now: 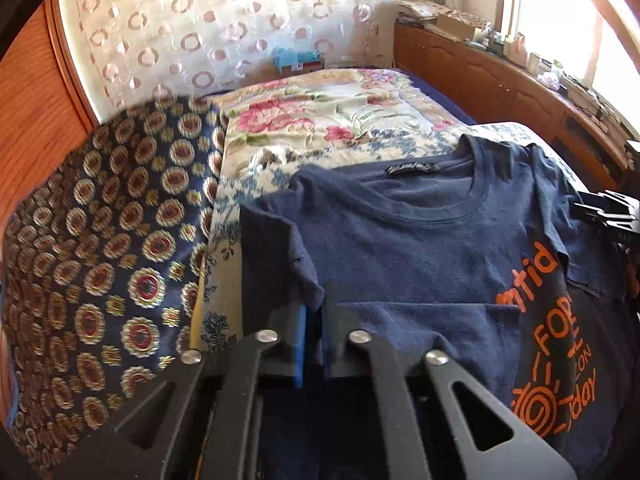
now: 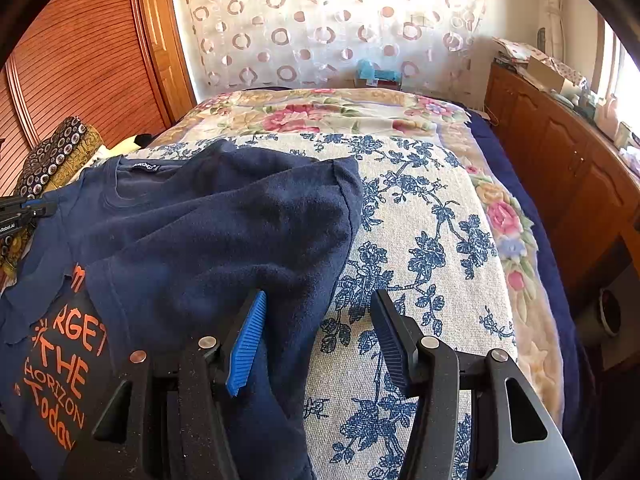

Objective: Fold small clothes

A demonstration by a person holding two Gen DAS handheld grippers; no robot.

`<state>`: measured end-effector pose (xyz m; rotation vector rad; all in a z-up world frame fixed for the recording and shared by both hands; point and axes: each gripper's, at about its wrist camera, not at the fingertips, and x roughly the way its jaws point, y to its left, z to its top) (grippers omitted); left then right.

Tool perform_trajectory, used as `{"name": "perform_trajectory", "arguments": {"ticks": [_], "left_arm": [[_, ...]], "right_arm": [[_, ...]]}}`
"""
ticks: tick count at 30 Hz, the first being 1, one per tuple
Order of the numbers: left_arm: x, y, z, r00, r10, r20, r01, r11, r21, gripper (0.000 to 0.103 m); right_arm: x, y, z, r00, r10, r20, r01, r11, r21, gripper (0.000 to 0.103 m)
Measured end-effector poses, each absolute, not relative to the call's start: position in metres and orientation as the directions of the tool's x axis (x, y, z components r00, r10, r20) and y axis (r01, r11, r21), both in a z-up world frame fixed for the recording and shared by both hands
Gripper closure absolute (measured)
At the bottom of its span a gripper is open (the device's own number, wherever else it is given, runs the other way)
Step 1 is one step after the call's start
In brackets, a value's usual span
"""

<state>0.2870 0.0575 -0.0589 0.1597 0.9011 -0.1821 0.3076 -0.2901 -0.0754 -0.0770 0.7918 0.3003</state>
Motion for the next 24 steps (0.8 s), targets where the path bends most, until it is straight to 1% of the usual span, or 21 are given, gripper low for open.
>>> {"name": "perform_trajectory", "arguments": {"ticks": [2, 7, 12, 15, 19, 24], "left_arm": [[0.283, 0.059, -0.048, 0.632, -0.073, -0.772, 0.215, 0.973, 0.084, 0.099], [0.278, 0.077, -0.003, 0.718, -0.029, -0.696, 0.152, 0.982, 0.116, 0.1], [0.282, 0.089, 0.012, 0.72, 0.004, -0.694, 0.143, 0.978, 0.153, 0.1], [0.279, 0.095, 0.018, 0.73, 0.002, -0.684, 0.134, 0.98, 0.146, 0.1], [0.272, 0.094, 0.024, 0.738, -0.005, -0.674, 0.141, 0.979, 0.147, 0.1], [0.271, 0.087, 0.022, 0.739, -0.018, -0.673, 0.158, 0.976, 0.148, 0.1]], "right_arm": [[0.308, -0.291, -0.075, 0.662, 0.242, -0.71, -0.296, 0.954, 0.049, 0.047], [0.309, -0.291, -0.076, 0.662, 0.237, -0.711, -0.299, 0.954, 0.04, 0.047], [0.311, -0.294, -0.074, 0.654, 0.255, -0.712, -0.316, 0.947, 0.049, 0.047], [0.316, -0.3, -0.066, 0.67, 0.249, -0.699, -0.321, 0.947, 0.03, 0.047], [0.335, -0.314, -0.058, 0.668, 0.262, -0.696, -0.302, 0.951, 0.068, 0.047], [0.363, -0.311, -0.061, 0.625, 0.305, -0.718, -0.314, 0.941, 0.126, 0.047]]}}
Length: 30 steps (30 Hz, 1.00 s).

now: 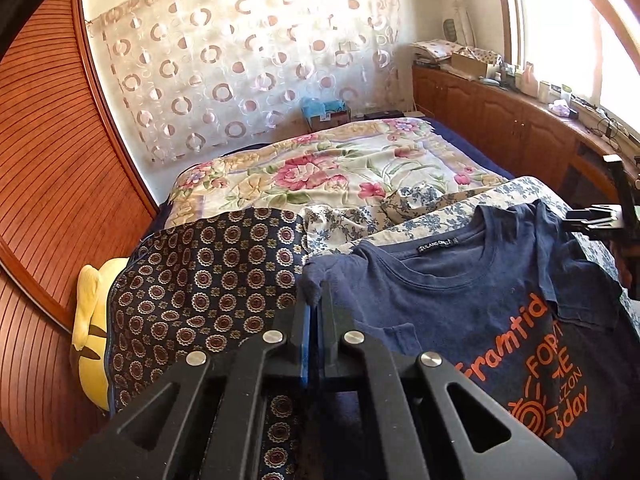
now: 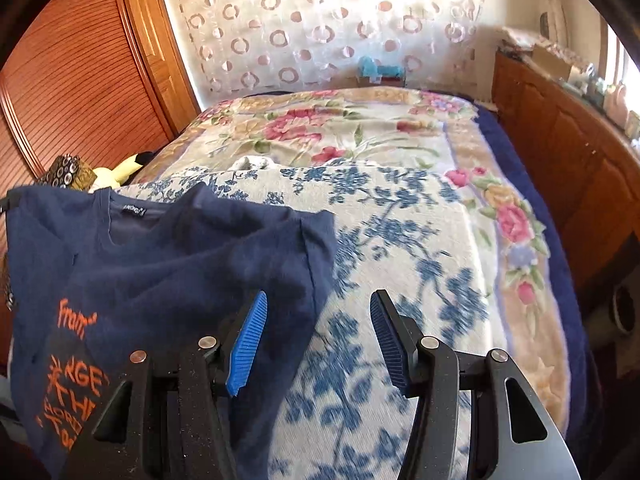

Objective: Fold small clothes

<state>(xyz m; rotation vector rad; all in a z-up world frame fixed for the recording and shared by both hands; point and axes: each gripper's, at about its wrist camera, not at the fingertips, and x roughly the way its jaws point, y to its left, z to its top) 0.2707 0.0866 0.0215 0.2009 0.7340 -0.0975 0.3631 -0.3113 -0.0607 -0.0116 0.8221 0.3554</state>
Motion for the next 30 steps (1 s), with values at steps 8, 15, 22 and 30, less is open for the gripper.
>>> {"name": "perform_trajectory", "arguments": {"ticks": [8, 15, 22, 30], "left_arm": [[0.255, 0.084, 0.022, 0.748, -0.063, -0.661, 0.186, 0.975, 0.118, 0.1], [0.193, 0.081, 0.027, 0.763, -0.179, -0.621, 0.255, 0.966, 0.035, 0.1], [0.087, 0.102, 0.026, 0.799, -0.207, -0.564, 0.242, 0.97, -0.012, 0.1], [0.003, 0.125, -0.019, 0.793, -0.218, -0.569, 0.151, 0.975, -0.163, 0.1]], "right_arm": [[0.389, -0.285, -0.069, 0.616, 0.263, -0.743, -0.325, 0.944, 0.065, 0.083], [0.339, -0.273, -0.038, 0.66, 0.356, -0.662, -0.415, 0.907, 0.074, 0.099], [0.221, -0.293, 0.0, 0.698, 0.456, -0.553, -0.501, 0.862, 0.078, 0.099], [0.106, -0.338, -0.014, 0.684, 0.495, -0.536, -0.511, 0.849, 0.131, 0.099]]}}
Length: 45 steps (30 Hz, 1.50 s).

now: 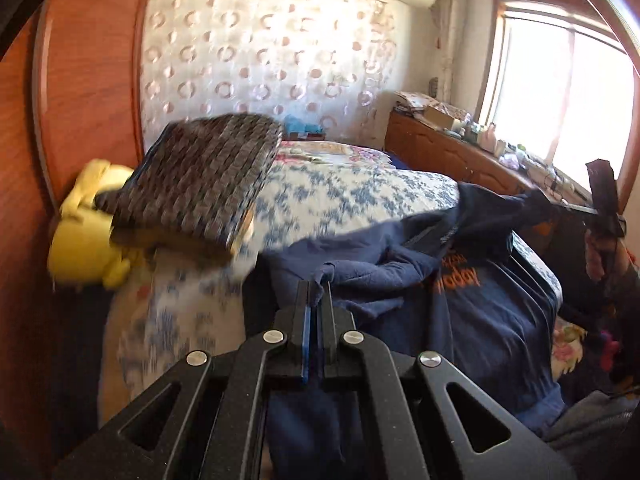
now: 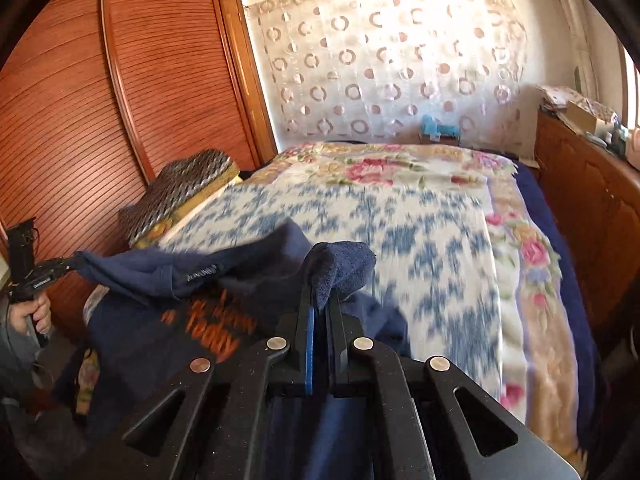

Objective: Fold small clothes

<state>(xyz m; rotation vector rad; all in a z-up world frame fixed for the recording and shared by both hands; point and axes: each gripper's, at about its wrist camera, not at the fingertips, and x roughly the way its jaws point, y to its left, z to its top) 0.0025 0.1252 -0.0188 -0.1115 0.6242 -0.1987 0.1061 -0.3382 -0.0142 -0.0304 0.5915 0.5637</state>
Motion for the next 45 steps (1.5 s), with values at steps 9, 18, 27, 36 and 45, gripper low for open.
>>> {"name": "perform_trajectory", "arguments": {"ticks": [9, 18, 27, 36, 45], "left_arm": [[-0.054, 0.145, 0.015, 0.843, -0.16, -0.513, 0.098, 0.984, -0.146, 0.1], [-0.067, 0.141, -0.014, 0.796, -0.148, -0.587, 0.088, 0.988, -0.129, 0.1], [-0.064, 0.127, -0.004, 0.799, -0.156, -0.581, 0.125, 0.988, -0.093, 0.056], [-0.047, 0.115, -0.01, 0.791, -0.167, -0.589, 0.146, 0.986, -0.085, 0.024], [-0.027, 0.112, -0.024, 0.771, -0.142, -0.621, 0.108, 0.99, -0.093, 0.024]], "right_arm": [[0.019, -0.357, 0.009, 0.672, 0.474, -0.568, -0.514, 0.852, 0.103, 0.099], [-0.005, -0.338, -0.011, 0.614, 0.4, -0.681, -0.492, 0.868, 0.066, 0.099], [-0.007, -0.325, 0.001, 0.633, 0.377, -0.676, -0.473, 0.88, 0.046, 0.086], [-0.008, -0.332, 0.001, 0.664, 0.378, -0.646, -0.465, 0.884, 0.039, 0.068], [0.005, -0.325, -0.01, 0.664, 0.37, -0.649, -0.476, 0.879, 0.014, 0.064]]}}
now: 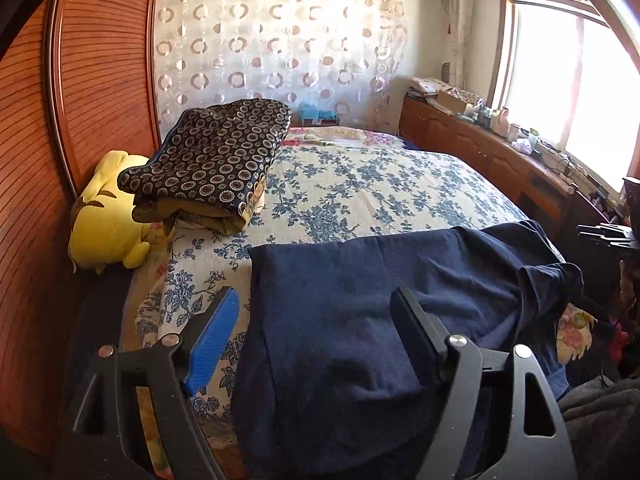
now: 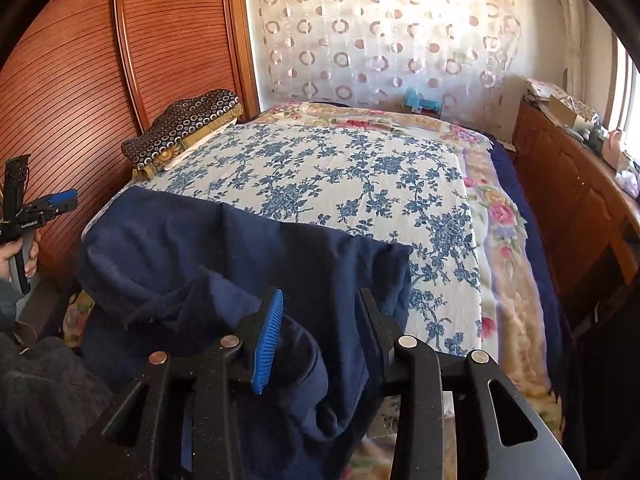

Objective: Fold small clothes

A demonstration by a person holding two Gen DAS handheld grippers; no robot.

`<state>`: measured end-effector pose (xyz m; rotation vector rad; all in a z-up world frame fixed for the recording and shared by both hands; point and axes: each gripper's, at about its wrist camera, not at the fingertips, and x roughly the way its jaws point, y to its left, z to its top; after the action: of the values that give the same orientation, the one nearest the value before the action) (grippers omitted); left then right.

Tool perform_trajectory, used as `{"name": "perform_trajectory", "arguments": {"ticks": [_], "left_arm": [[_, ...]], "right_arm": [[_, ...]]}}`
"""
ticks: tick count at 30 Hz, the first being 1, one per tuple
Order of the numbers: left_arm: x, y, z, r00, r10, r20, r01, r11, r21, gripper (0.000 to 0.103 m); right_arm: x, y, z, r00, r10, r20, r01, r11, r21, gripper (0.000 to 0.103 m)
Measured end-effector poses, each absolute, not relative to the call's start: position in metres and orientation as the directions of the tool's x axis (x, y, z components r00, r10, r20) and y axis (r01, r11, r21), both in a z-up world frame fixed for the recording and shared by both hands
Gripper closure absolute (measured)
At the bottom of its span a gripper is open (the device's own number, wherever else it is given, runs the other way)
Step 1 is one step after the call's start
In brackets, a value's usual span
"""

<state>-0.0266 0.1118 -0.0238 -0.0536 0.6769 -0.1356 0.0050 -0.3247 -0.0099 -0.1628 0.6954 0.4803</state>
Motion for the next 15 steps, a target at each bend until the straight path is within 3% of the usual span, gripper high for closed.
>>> {"name": "perform_trajectory", "arguments": {"ticks": [9, 12, 15], "left_arm": [[-0.016, 0.106, -0.027, 0.775, -0.129, -0.619, 0.107, 0.992, -0.073, 0.024], [-0.008, 0.106, -0.032, 0.771, -0.132, -0.622, 0.111, 0.991, -0.073, 0.024], [0.005, 0.108, -0.039, 0.763, -0.125, -0.634, 0.106, 0.992, -0.069, 0.024]], "right_arm": [[0.018, -0.321, -0.013, 0.678, 0.371, -0.635, -0.474, 0.881, 0.009, 0.058], [0.026, -0.321, -0.018, 0.683, 0.359, -0.636, -0.462, 0.887, 0.004, 0.05], [0.042, -0.323, -0.024, 0.69, 0.333, -0.643, -0.43, 0.903, 0.006, 0.049]]}}
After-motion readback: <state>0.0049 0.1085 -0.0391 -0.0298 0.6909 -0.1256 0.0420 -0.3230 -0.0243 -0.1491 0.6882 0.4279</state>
